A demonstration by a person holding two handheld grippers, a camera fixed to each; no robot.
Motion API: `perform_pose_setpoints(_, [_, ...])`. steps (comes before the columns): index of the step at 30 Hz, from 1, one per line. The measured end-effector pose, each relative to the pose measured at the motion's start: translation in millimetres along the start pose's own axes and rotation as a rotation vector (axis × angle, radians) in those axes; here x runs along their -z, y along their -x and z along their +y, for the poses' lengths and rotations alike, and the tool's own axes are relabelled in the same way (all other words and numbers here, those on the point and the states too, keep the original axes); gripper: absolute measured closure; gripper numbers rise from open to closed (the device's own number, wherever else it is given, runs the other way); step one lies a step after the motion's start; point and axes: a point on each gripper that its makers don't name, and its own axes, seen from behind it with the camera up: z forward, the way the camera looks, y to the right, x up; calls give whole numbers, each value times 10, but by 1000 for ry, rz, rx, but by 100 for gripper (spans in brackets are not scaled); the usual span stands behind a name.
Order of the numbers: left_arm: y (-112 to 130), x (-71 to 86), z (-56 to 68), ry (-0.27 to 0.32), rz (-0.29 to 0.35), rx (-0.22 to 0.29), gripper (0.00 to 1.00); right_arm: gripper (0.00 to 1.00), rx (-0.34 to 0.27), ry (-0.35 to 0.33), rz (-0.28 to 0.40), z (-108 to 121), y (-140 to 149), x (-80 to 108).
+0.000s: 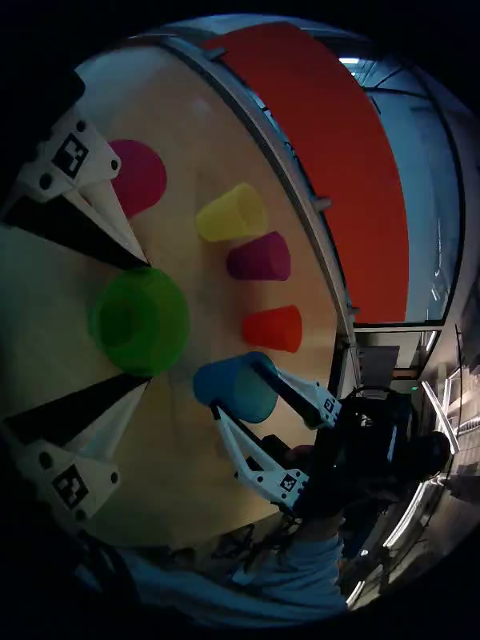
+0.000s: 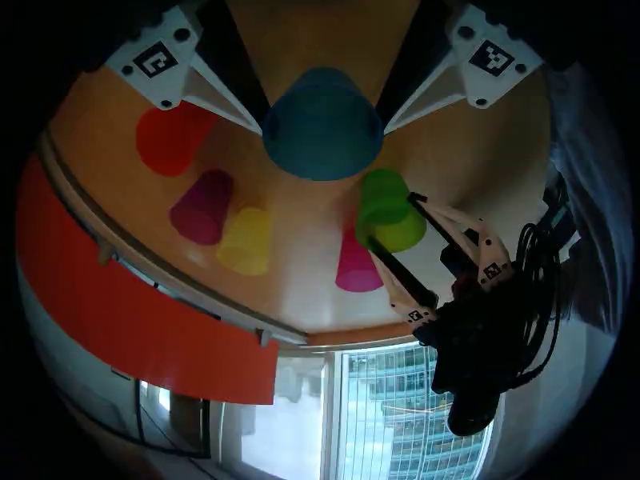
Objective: Pour water
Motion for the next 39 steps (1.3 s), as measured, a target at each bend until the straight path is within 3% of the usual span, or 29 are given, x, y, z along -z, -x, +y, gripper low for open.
perform_pose_setpoints(9, [27, 21, -3, -4, -4, 15, 10, 9, 9, 2, 1, -33, -12, -10])
perform_pose_setpoints(13, [43, 28, -7, -10, -10, 7, 0, 9, 8, 1, 2, -48, -6, -21])
perform_pose_setpoints(21, [75, 72, 8, -15, -15, -2, 0, 9, 9, 0, 0, -65, 24, -62])
perform_pose_setpoints(39, [182, 264, 75, -33, -7, 29, 0, 9, 11, 11, 7, -99, 113, -101])
